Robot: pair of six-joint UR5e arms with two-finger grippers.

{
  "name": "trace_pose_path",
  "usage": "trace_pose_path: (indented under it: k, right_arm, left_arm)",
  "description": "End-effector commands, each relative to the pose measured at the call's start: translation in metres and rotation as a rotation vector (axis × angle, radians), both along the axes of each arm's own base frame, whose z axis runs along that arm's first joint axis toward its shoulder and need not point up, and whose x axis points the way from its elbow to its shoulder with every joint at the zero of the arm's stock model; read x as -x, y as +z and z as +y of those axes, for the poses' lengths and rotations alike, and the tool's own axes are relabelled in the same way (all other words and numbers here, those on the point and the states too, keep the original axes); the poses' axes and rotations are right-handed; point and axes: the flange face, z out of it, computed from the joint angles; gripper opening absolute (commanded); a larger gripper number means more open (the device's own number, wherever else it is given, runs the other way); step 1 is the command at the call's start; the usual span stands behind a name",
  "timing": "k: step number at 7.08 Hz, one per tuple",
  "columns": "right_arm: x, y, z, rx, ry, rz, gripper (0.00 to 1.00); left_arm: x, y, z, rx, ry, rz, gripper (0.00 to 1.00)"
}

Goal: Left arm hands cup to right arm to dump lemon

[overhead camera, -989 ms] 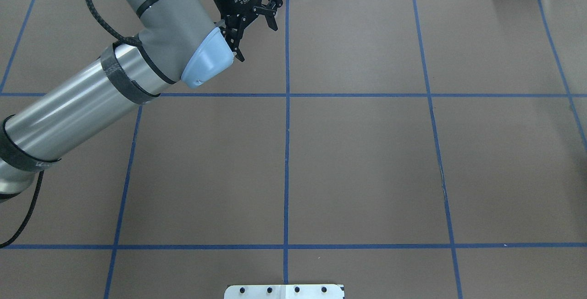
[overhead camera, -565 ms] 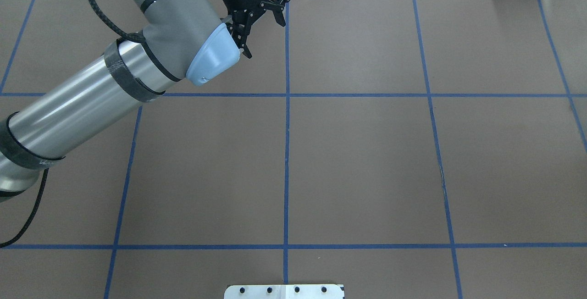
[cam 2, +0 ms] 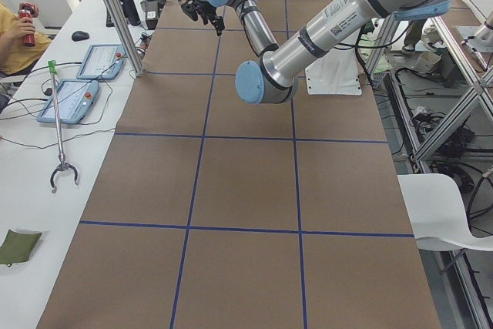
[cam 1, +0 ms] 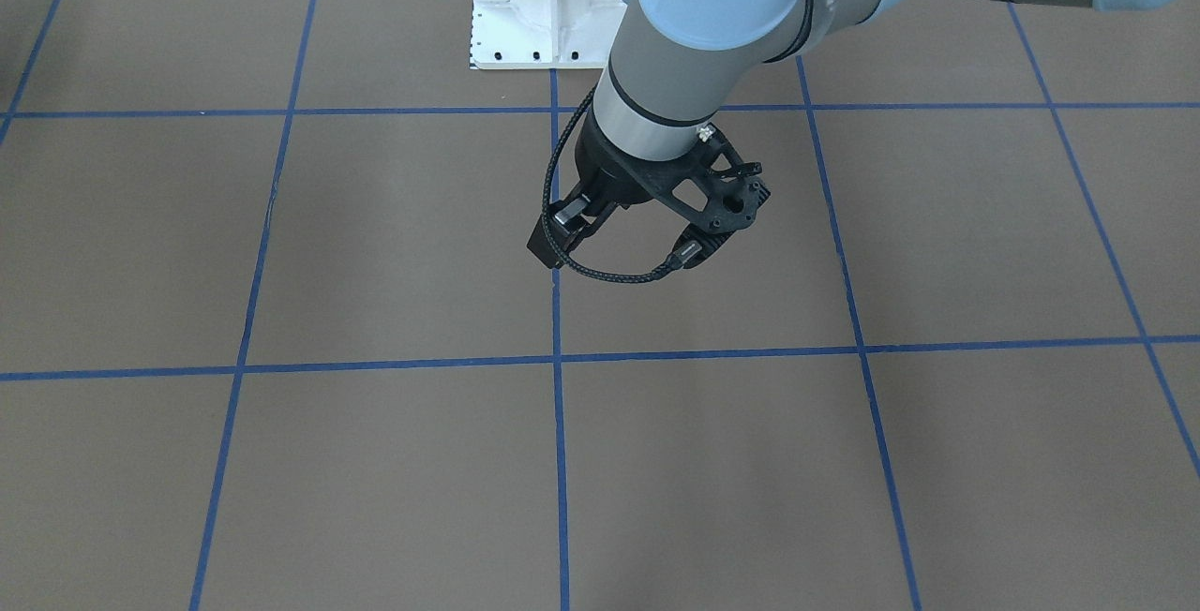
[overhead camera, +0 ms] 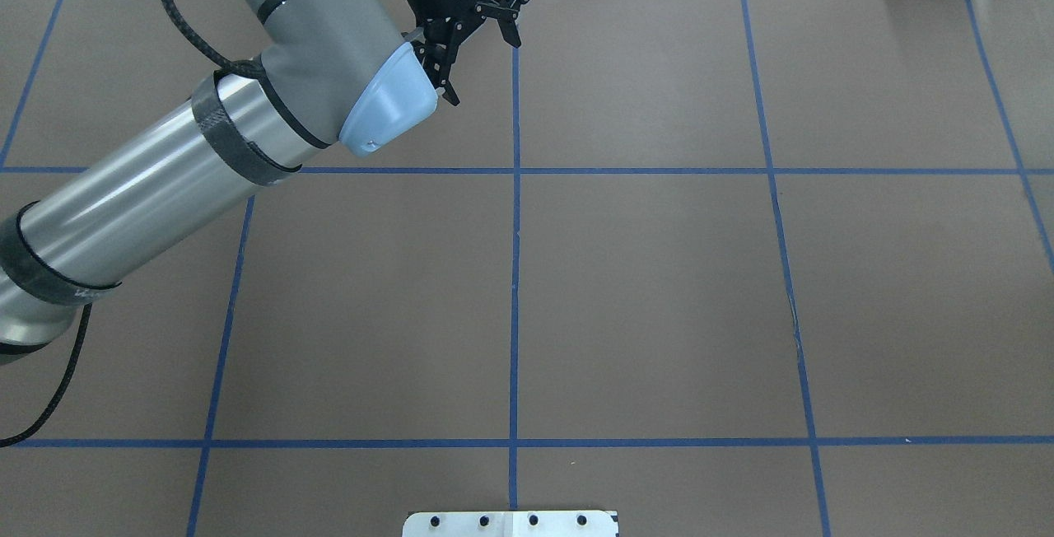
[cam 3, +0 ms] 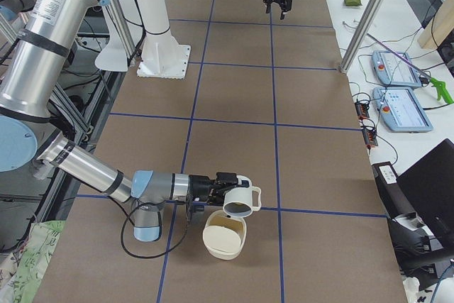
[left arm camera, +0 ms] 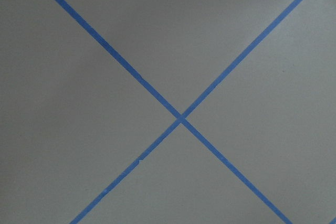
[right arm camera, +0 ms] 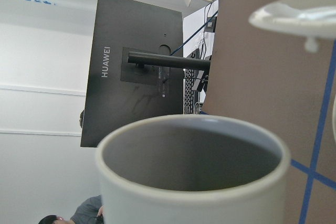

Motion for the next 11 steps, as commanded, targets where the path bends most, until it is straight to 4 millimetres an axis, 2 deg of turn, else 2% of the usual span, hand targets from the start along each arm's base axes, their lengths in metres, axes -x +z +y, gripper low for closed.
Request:
trace_pose_path:
  k: [1,3,6,9,11]
  right_arm:
    - [-0.006,0.003,0.009,0.035,0.019,-0.158,0.09]
    - [-0.01,0.002,0.016,0.029,0.025,-0.264,0.11]
    - [-0.023,0.017,0.039,0.049,0.037,-0.435,0.13]
    - [-0.026,0.025,0.044,0.105,0.051,-0.573,0.14]
    - [-0.035,0.022,0.045,0.115,0.058,-0.664,0.14]
  left_arm:
    - [0.004,-0.018,0.006,-0.012,-0.005,0.018,1.0]
    - [0.006,-0.028,0.007,-0.025,-0.019,0.022,1.0]
    - [0.01,-0.036,0.008,-0.045,-0.031,0.026,1.0]
    - [0.015,-0.043,0.011,-0.067,-0.051,0.023,1.0]
    - [0.016,-0.045,0.011,-0.077,-0.059,0.019,1.0]
